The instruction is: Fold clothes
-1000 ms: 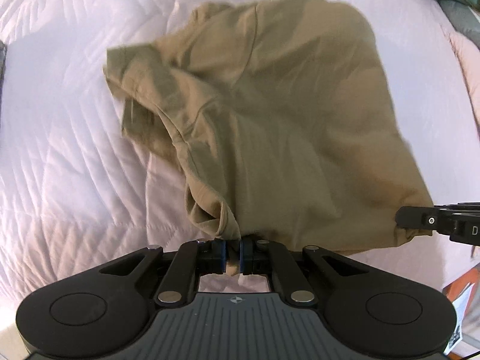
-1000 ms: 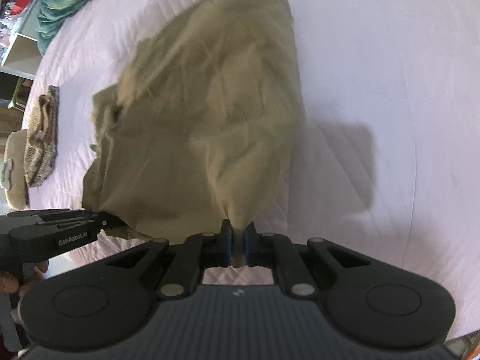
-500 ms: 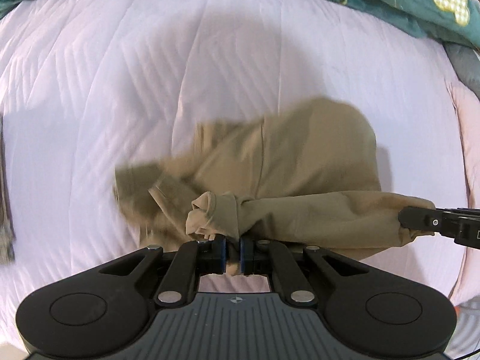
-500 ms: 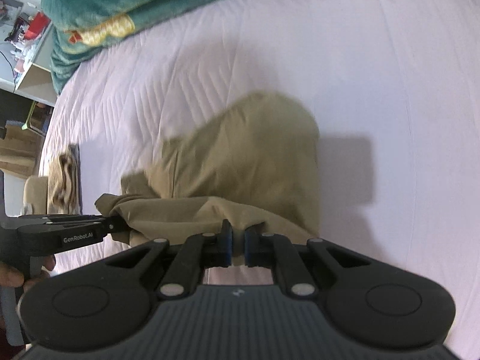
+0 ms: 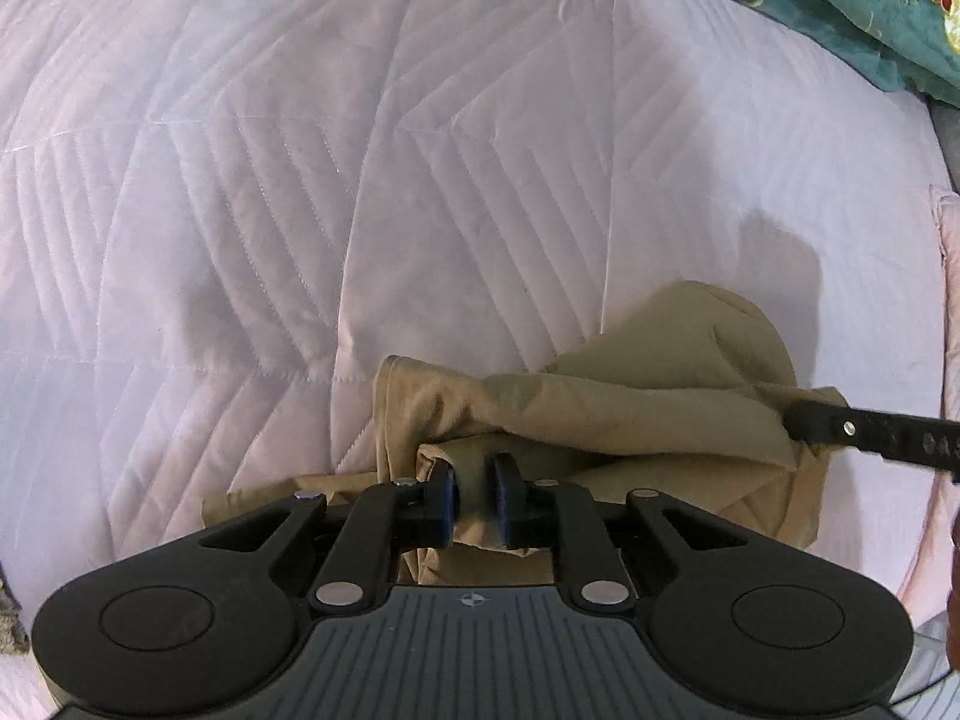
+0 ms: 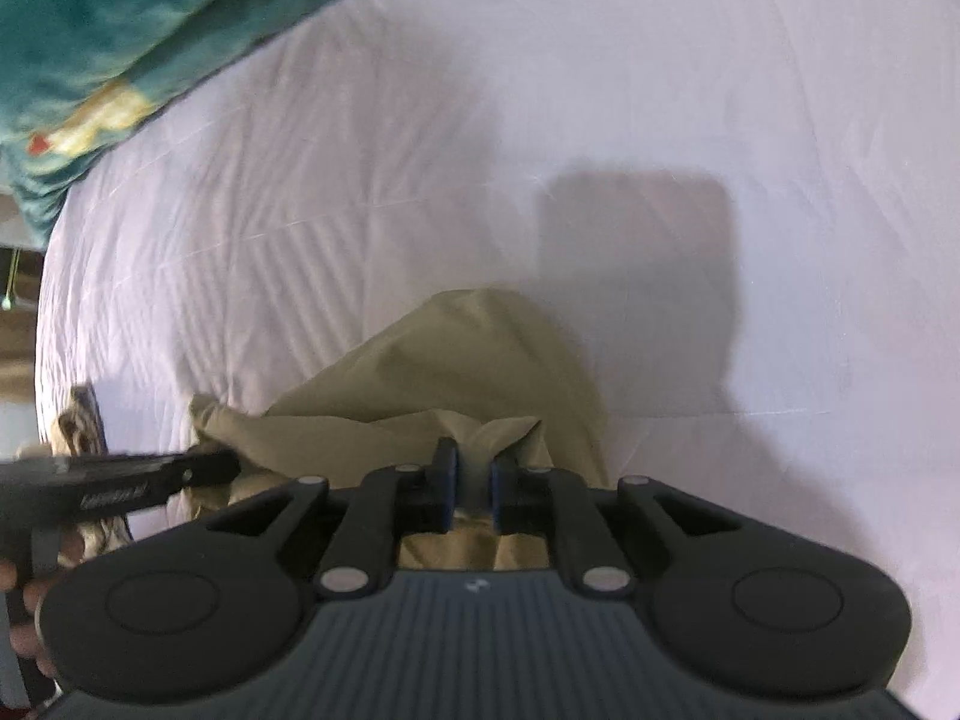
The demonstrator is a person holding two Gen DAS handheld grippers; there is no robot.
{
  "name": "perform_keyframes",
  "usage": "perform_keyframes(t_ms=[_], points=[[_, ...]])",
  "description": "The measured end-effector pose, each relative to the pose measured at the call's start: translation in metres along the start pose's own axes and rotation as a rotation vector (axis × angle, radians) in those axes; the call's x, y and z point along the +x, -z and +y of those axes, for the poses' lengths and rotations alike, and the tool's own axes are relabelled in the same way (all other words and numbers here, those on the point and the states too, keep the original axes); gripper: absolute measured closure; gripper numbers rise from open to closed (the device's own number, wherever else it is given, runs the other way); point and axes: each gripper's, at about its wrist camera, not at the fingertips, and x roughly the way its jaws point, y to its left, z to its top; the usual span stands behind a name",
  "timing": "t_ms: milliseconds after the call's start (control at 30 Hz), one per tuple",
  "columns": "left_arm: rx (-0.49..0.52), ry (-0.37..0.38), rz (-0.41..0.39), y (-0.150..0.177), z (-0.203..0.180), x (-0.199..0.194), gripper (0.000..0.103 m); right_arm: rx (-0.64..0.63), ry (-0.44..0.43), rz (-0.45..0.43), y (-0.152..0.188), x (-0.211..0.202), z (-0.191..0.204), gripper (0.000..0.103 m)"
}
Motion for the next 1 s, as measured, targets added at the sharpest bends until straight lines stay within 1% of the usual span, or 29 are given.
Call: perform_keyframes(t_ms=[33,67,100,133,167,200,267,333,433,533,567,600,633,700,733,767,833,933,1000], points=[[-0.002,0.010,0.000,0.000,0.002,-0.001,0.083,0.005,-0.007,0.003,-0.001,0.000,-0.001,0.090],[-0.004,0.012,-0.005,0.000,0.006,0.000,0.077,0.004,-0.013,0.002,-0.002,-0.002,-0.001,0.089],[-0.004,-0.004,-0.017,0.002,0.007,-0.004,0.069,0.004,-0.019,-0.002,-0.002,-0.006,-0.002,0.087],[-0.006,-0.026,-0.034,0.003,0.010,-0.009,0.055,0.003,-0.025,-0.007,-0.001,-0.009,-0.002,0.086],[-0.013,-0.033,-0.052,0.004,0.015,-0.013,0.052,0.004,-0.032,-0.015,-0.001,-0.014,-0.003,0.081],[-0.025,-0.032,-0.067,0.006,0.019,-0.020,0.052,0.007,-0.041,-0.033,0.000,-0.022,-0.004,0.071],[-0.036,-0.043,-0.104,0.014,0.023,-0.034,0.052,0.004,-0.063,-0.090,0.003,-0.040,-0.005,0.062],[-0.023,-0.062,-0.147,0.026,0.023,-0.048,0.053,-0.050,-0.060,-0.163,0.009,-0.061,-0.001,0.062],[-0.010,-0.063,-0.189,0.048,0.021,-0.063,0.053,-0.167,-0.038,-0.231,0.025,-0.080,0.011,0.062],[0.021,-0.091,-0.239,0.075,0.006,-0.070,0.055,-0.316,0.022,-0.273,0.050,-0.081,0.027,0.069],[0.046,-0.111,-0.248,0.082,-0.003,-0.066,0.057,-0.367,0.047,-0.278,0.059,-0.078,0.032,0.077],[0.077,-0.139,-0.256,0.088,-0.015,-0.060,0.057,-0.413,0.070,-0.275,0.068,-0.072,0.038,0.089],[0.109,-0.168,-0.267,0.094,-0.029,-0.054,0.059,-0.451,0.090,-0.266,0.078,-0.063,0.042,0.094],[0.162,-0.184,-0.295,0.099,-0.050,-0.044,0.067,-0.505,0.115,-0.255,0.091,-0.047,0.050,0.101],[0.178,-0.190,-0.305,0.099,-0.057,-0.038,0.073,-0.527,0.124,-0.250,0.097,-0.040,0.054,0.102],[0.181,-0.186,-0.314,0.096,-0.061,-0.033,0.078,-0.544,0.134,-0.248,0.101,-0.034,0.056,0.102],[0.175,-0.175,-0.323,0.089,-0.065,-0.023,0.083,-0.541,0.143,-0.259,0.100,-0.027,0.058,0.102],[0.157,-0.148,-0.328,0.072,-0.065,-0.016,0.083,-0.524,0.139,-0.276,0.089,-0.025,0.058,0.102],[0.149,-0.147,-0.323,0.060,-0.063,-0.011,0.083,-0.524,0.146,-0.278,0.080,-0.021,0.057,0.102]])
